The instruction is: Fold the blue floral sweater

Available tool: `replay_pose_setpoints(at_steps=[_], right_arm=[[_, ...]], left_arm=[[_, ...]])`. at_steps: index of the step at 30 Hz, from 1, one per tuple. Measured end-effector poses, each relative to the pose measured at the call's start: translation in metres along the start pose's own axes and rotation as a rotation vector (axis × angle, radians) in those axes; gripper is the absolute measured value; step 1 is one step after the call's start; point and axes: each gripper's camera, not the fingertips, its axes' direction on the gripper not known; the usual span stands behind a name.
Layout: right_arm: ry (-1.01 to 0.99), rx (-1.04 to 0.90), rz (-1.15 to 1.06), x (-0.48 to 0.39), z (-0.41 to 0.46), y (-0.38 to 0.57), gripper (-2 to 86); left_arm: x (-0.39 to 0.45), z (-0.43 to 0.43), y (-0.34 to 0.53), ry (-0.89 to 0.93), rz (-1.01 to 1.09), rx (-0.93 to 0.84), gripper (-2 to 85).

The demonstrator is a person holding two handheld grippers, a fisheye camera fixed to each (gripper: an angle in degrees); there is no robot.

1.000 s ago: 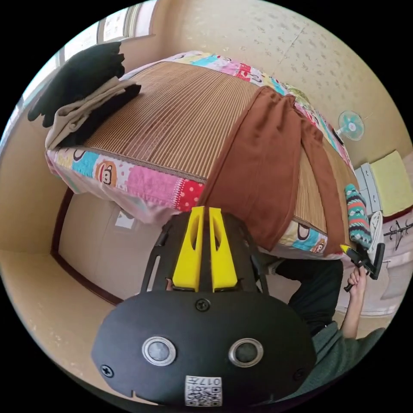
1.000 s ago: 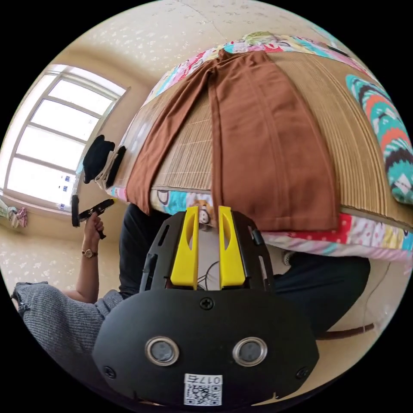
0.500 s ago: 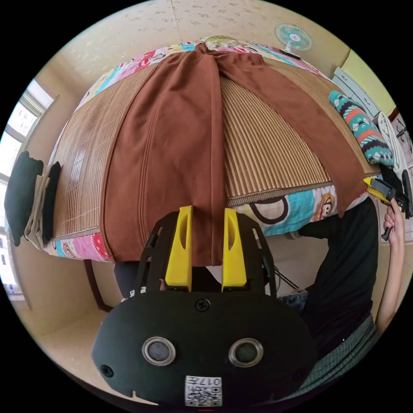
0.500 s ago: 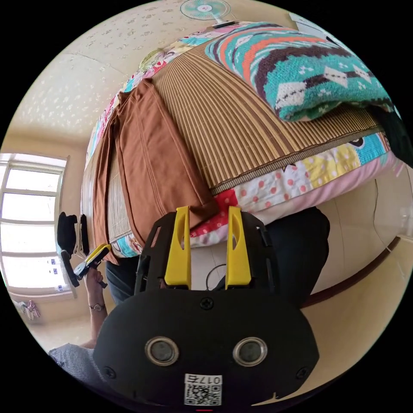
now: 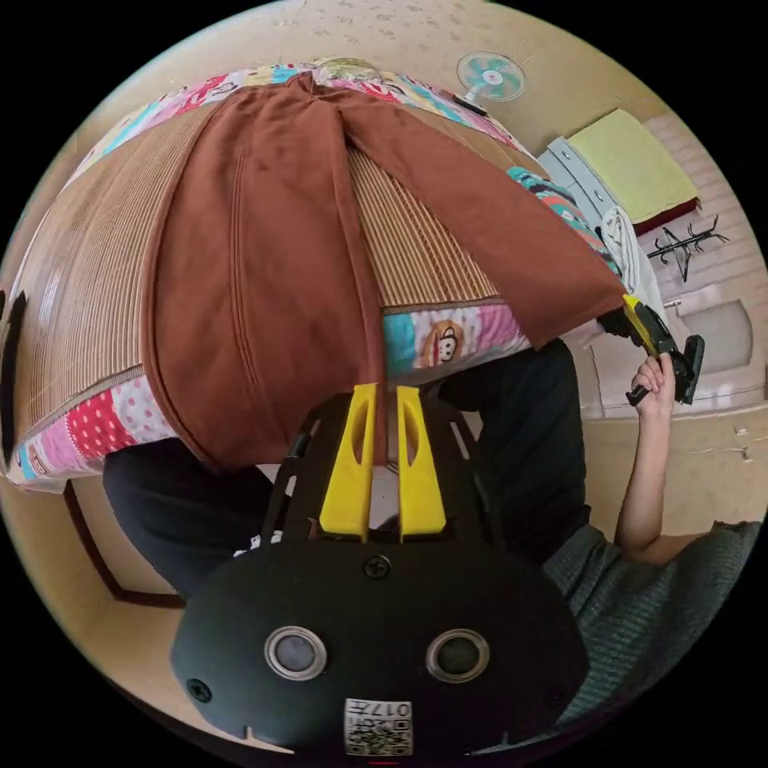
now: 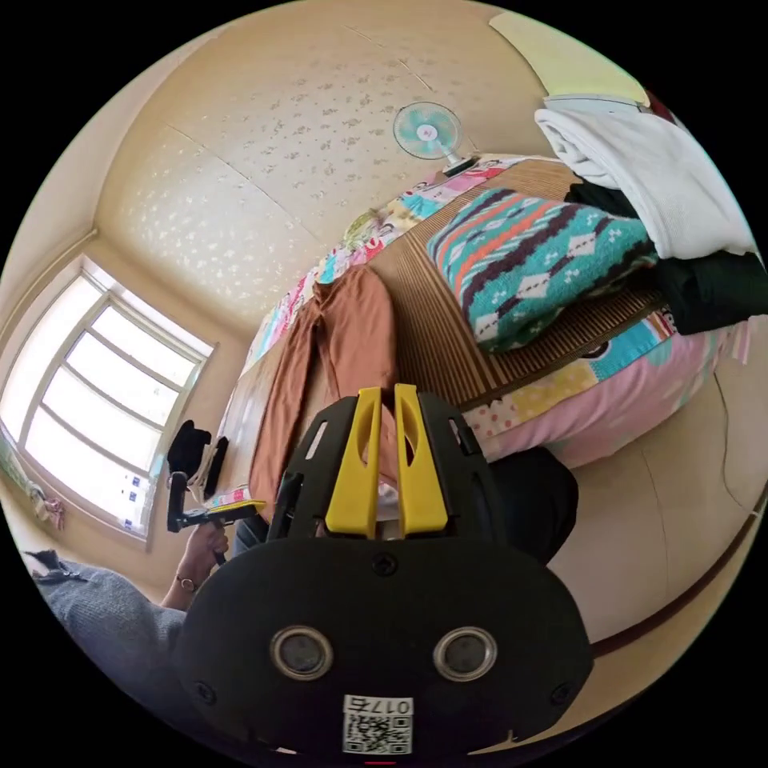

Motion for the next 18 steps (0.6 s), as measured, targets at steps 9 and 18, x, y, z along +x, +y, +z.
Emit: replay_pose_setpoints(at_steps=[9, 18], right_arm=[[-0.425, -0.176, -0.435, -0.143, 0.04, 0.051, 3.5], [-0.473, -0.439, -0.521, -0.191, 0.145, 0.121, 3.7]], left_arm=[[0.012, -0.129, -0.028, 0.436, 0.081, 0.19, 14.6], [-0.004, -0.146, -0.119, 0.523, 0.124, 0.089, 12.6]])
